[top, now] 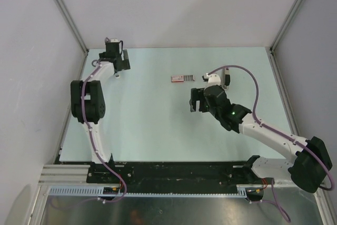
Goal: Unload the staples from the stapler
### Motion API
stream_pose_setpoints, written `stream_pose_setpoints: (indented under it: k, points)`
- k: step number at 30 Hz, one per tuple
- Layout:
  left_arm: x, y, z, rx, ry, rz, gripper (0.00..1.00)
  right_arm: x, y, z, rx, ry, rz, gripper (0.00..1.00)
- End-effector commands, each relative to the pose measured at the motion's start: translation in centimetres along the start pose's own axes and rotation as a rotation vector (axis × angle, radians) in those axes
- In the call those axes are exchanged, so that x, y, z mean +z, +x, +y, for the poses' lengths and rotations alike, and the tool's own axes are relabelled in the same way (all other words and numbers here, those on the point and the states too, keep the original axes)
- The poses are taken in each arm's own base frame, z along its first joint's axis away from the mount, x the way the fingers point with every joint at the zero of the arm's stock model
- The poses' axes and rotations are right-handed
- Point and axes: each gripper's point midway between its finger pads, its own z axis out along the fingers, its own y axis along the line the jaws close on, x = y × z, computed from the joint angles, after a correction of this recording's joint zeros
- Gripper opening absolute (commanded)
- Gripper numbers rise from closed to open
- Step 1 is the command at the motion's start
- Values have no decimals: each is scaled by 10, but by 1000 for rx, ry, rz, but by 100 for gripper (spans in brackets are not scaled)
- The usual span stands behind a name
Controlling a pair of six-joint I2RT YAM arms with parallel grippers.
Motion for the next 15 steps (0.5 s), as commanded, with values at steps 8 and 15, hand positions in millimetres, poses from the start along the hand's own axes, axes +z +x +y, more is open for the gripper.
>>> stream_pose_setpoints:
  k: [8,15]
  points:
    - [29,-23,7,-44,-76,-51,99,6,-3,14,-4,-48,-69,80]
    - [41,-13,6,-21,-71,-27,76,-1,7,8,13,-49,-71,74]
